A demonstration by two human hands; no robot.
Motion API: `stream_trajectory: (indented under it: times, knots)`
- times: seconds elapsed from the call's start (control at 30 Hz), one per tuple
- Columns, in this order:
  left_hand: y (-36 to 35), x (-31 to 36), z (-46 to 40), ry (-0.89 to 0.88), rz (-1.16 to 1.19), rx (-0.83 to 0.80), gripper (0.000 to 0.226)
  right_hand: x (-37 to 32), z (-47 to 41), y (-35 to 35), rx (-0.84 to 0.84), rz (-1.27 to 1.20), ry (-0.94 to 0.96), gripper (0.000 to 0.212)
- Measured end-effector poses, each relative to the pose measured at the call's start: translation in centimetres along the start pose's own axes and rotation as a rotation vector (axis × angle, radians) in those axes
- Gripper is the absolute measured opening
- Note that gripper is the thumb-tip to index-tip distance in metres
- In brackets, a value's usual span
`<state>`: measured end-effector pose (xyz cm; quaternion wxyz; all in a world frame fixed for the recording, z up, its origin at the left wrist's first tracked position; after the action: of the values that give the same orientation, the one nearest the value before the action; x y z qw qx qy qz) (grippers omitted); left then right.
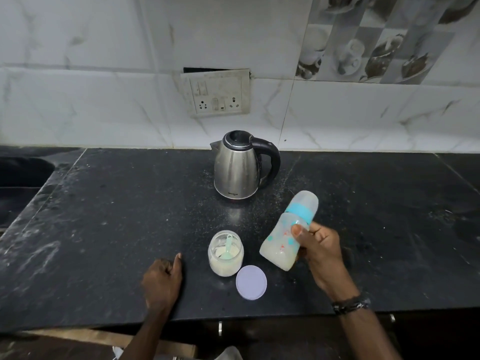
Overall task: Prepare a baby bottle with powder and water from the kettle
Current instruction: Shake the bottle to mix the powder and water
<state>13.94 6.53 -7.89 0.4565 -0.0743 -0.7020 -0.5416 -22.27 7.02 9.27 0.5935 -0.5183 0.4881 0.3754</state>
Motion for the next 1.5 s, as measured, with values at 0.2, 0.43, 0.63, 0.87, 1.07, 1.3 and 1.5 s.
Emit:
stream_trajectory:
  times: [0.2, 0.43, 0.63, 0.87, 1.07, 1.3, 1.5]
  knots:
    - [-0.1, -0.1, 0.1, -0.007, -0.012, 0.007, 0.054, 0.2, -0.6, 0.8, 0.094, -0.07, -0.048, 0.052]
    - [-0.2, -0.3, 0.1, 0.0, -0.013, 0.003, 0.056, 0.4, -0.5, 0.9, 0.036, -0.051, -0.024, 0.068]
    - [-0.2, -0.2, 0.2, -0.015, 0.005, -0.011, 0.055, 0.2, -0.8, 1.2, 0.068, -0.183, -0.01, 0.054]
    - [-0.1, 0.1, 0.3, -0.033, 0.025, -0.013, 0.055, -0.3, -0.9, 1.6, 0.092, -0.232, 0.018, 0.054]
    - [0.5, 0.4, 0.5, 0.003, 0.039, 0.009, 0.052, -0.6, -0.4, 0.8, -0.002, -0.062, 0.033, 0.054]
    - [0.4, 0.5, 0.3, -0.012, 0.016, 0.009, 0.054, 0.0, -0.4, 0.8, 0.011, -0.039, 0.017, 0.078]
    - [0.3, 0.2, 0.3, -0.035, 0.016, 0.012, 0.053, 0.4, -0.3, 0.9, -0.006, 0.017, -0.013, 0.076]
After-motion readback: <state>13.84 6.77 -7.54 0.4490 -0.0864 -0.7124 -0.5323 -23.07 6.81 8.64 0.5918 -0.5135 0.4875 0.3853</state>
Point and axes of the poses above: each hand's wrist, its own z-axis away from the middle knuckle, its own y-axis out of the back of the hand, x = y × z, the point moved 8 cm from there along -z, towards the middle knuckle, and after that the axes turned 6 degrees about y, right-handed, at the moved point
